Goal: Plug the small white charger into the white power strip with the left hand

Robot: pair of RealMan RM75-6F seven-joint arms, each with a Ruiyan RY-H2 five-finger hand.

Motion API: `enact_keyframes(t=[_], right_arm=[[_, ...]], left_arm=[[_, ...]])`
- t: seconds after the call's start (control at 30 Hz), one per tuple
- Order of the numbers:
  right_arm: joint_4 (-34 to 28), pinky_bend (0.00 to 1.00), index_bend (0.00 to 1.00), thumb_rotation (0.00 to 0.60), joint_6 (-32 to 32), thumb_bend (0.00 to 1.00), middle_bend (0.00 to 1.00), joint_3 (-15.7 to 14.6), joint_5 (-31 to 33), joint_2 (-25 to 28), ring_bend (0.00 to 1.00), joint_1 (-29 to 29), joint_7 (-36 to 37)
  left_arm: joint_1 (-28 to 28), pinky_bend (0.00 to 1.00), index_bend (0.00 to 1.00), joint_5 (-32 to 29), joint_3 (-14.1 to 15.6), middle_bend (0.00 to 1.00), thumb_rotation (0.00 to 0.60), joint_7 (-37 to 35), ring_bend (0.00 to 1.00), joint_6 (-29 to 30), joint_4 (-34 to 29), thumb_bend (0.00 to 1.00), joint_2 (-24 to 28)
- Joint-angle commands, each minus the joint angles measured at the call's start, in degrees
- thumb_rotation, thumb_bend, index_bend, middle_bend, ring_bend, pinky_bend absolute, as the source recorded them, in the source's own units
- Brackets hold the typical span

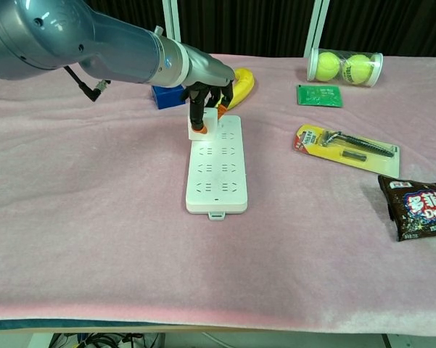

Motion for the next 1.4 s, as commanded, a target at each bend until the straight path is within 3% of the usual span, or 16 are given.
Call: enact_keyframes(t=[0.03,0.4,0.53,0.63,0.8,0.87,0.97,1.2,1.33,1.4], right_arm=[[0.0,0.27,0.12,0.6,0.0,0.25,0.09,0.0,0.0,0.0,0.16,0.0,0.0],[0.0,0.27,0.12,0.6,0.0,0.25,0.09,0.0,0.0,0.0,0.16,0.0,-0.1],[0.0,0.27,0.12,0.6,0.0,0.25,0.09,0.0,0.0,0.0,0.16,0.0,-0.1],[0.0,0.27,0.12,0.6,0.0,0.25,0.09,0.0,0.0,0.0,0.16,0.0,-0.1],[-0.1,0.27,0.12,0.6,-0.2,0.25,0.09,-0.1,0.1,0.0,0.16,0.1,-0.2],[-0.2,0.27,0.12,0.6,-0.4,0.25,0.09,-0.1,0.3,0.1,0.16,0.1,-0.3],[-0.2,0.27,0.12,0.6,-0.4,0.25,0.09,-0.1,0.4,0.1,0.16,0.1,-0.4],[-0.3,0.27,0.12,0.6,-0.7,0.25,0.09,-0.1,0.7,0.2,0.16,0.2,-0.4],[-0.5,0.27,0.12,0.6,-0.4,0.25,0.09,0.0,0.9,0.2,0.16,0.1,-0.4],[-0.6,0.27,0.12,0.6,-0.3,0.25,0.09,0.0,0.9,0.2,0.16,0.0,-0.5]], left_arm=[[0.1,0.56,0.62,-0.1,0.0,0.64,0.6,-0.1,0.47,-0.1,0.3,0.42,-0.2],[0.7,0.56,0.61,0.6,-0.1,0.63,0.6,-0.5,0.47,-0.5,1.7,0.42,-1.1],[1.1,0.55,0.56,2.0,-0.7,0.6,0.6,-1.1,0.44,-0.2,1.5,0.41,-1.0],[1.3,0.48,0.45,2.4,-0.9,0.49,0.6,-1.3,0.35,-0.1,1.3,0.35,-0.8],[0.9,0.18,0.25,0.5,-0.3,0.21,0.6,0.0,0.07,0.3,0.5,0.19,-0.2],[0.3,0.12,0.21,-2.3,0.3,0.14,0.6,1.1,0.01,0.5,-0.4,0.15,0.2],[-0.5,0.1,0.18,-4.7,0.6,0.09,0.6,2.4,0.0,1.7,-1.8,0.11,0.7],[-2.1,0.09,0.17,-7.4,-1.5,0.08,0.6,4.2,0.0,9.5,-11.3,0.1,7.3],[-2.4,0.09,0.16,-11.3,-1.0,0.08,0.6,6.9,0.0,16.0,-23.2,0.1,14.9],[-0.1,0.09,0.16,-10.1,0.7,0.08,0.6,6.7,0.0,22.6,-31.9,0.1,20.4]])
